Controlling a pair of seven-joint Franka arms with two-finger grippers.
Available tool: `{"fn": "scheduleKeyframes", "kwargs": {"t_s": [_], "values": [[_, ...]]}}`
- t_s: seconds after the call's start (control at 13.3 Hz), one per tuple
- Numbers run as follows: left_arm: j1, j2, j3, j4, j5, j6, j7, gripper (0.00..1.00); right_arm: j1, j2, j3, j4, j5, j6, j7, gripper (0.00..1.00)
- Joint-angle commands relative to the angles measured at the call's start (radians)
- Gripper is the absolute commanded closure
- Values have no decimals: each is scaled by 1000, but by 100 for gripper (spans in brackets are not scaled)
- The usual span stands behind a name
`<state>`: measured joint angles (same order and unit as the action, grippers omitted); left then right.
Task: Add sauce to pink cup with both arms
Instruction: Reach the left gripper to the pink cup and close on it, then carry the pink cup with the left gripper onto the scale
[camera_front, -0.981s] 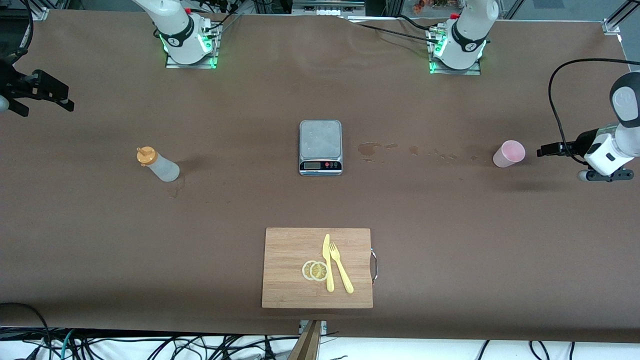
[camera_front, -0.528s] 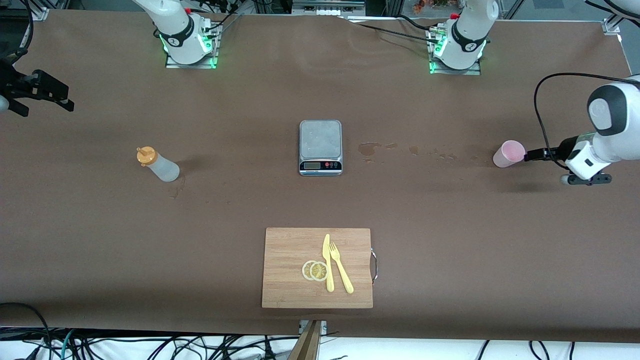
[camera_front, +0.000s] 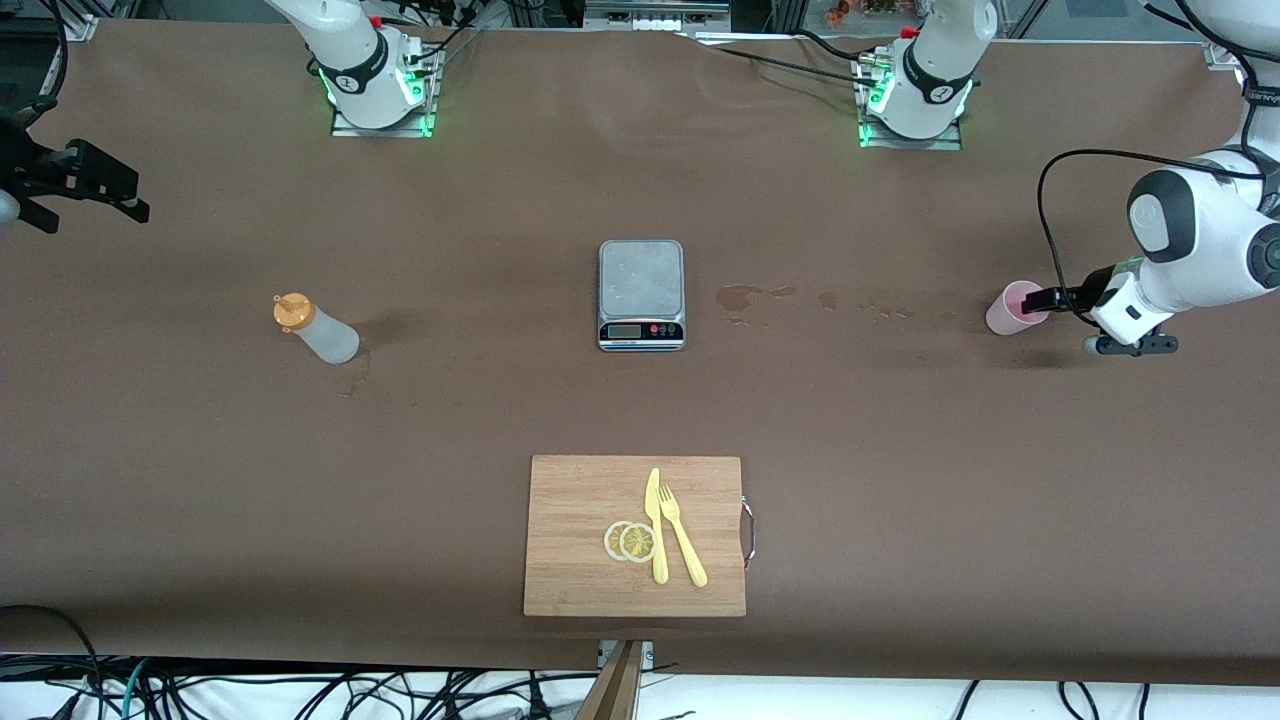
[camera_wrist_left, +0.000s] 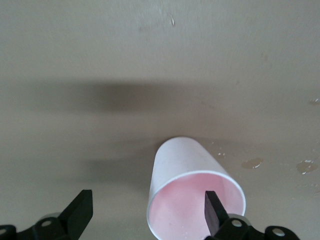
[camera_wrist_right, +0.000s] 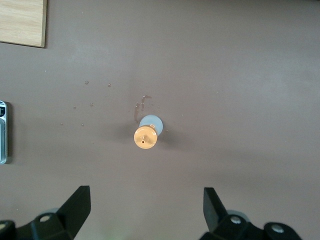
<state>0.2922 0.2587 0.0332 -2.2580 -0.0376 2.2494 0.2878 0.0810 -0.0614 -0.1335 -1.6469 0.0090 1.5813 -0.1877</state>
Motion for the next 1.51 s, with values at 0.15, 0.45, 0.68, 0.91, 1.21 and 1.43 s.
{"fn": "scheduleKeyframes", "kwargs": {"t_s": [0.15, 0.45, 0.68, 0.91, 1.21, 1.43], "values": [[13, 8, -7, -28, -16, 19, 51, 83, -1, 5, 0, 22, 16, -20, 13, 0], [4, 7, -9, -11, -7, 9, 53, 100, -1, 5, 0, 22, 16, -20, 11, 0], [1, 4, -13, 58, -8, -62, 50, 100, -1, 5, -1, 22, 16, -20, 8, 0], [-4, 4, -56, 200, -18, -268, 22, 100, -3, 5, -3, 22, 16, -17, 5, 0], [-7, -3, -140, 351, -19, -465, -111, 100, -4, 5, -6, 19, 16, -21, 2, 0], [-5, -19, -257, 377, -31, -522, -293, 100, -4, 5, -6, 18, 16, -21, 2, 0]]}}
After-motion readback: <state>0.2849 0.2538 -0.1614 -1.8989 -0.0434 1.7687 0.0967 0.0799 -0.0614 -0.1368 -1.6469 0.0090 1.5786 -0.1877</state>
